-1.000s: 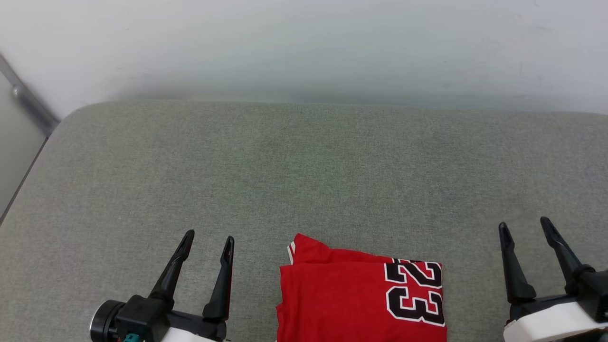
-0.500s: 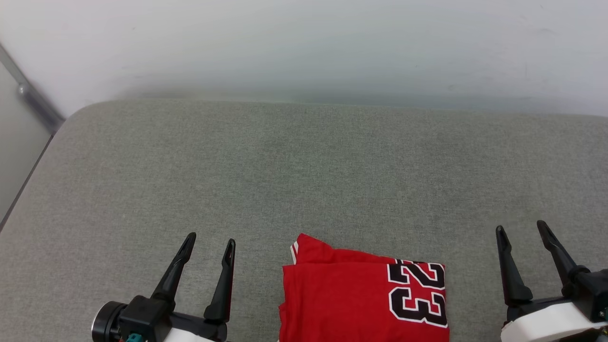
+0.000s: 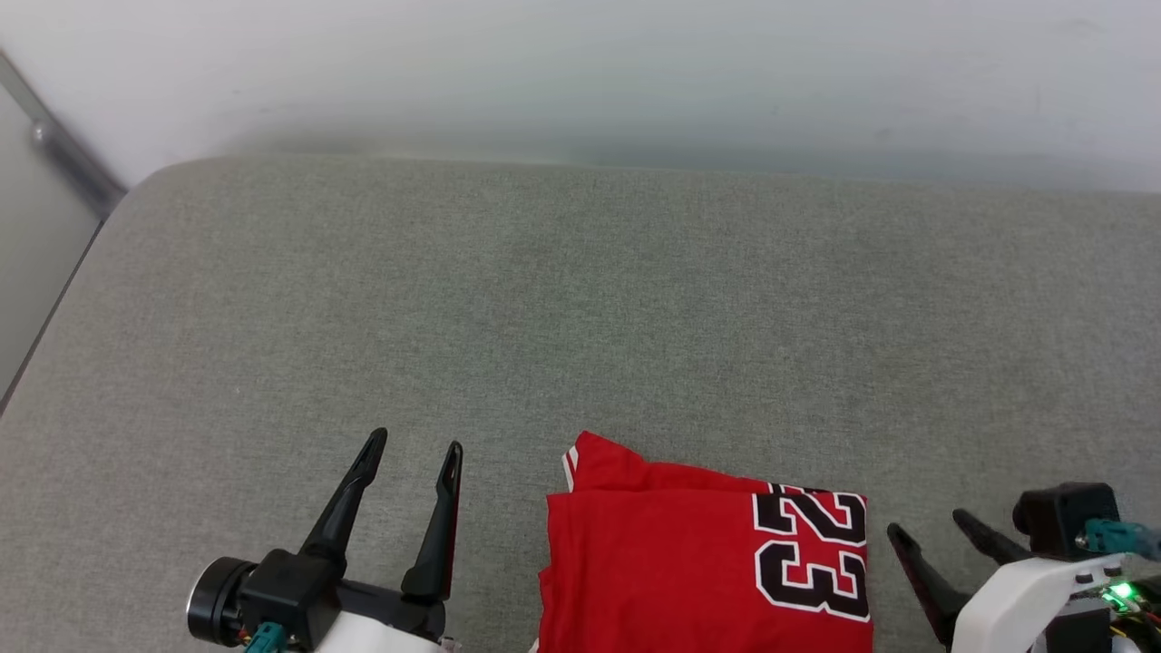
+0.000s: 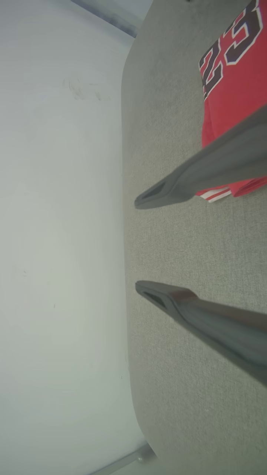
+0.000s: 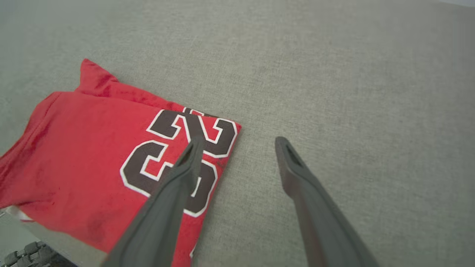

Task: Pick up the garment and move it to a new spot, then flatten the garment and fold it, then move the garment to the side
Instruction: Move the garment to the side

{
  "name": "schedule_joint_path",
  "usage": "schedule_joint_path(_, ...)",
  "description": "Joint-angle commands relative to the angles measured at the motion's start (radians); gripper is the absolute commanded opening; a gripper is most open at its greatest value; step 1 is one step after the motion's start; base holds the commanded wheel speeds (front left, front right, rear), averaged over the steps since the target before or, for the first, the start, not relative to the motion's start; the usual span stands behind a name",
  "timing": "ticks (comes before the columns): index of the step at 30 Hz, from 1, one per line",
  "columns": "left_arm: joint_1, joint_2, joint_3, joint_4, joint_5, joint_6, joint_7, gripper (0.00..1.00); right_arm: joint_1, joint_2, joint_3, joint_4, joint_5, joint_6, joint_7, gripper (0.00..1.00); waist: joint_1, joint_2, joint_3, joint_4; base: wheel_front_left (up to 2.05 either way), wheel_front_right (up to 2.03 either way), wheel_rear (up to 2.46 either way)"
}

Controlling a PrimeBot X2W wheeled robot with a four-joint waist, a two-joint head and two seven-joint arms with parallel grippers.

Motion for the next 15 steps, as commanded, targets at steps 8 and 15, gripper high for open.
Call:
schedule_joint_path(8, -0.055, -0.010, -0.034, 0.011, 0.004, -0.001, -0.002, 1.00, 0.017, 0.029, 0.021, -0.110, 0.086, 0.000, 0.457, 1.00, 0.0000, 0.0000, 0.058, 0.045, 0.00, 0.00, 0.00)
schedule_joint_path(15, -0.075, -0.015, -0.047, 0.019, 0.003, -0.001, -0.002, 1.00, -0.011, 0.065, -0.009, -0.053, 0.028, 0.000, 0.557, 1.00, 0.0000, 0.0000, 0.081, 0.086, 0.00, 0.00, 0.00)
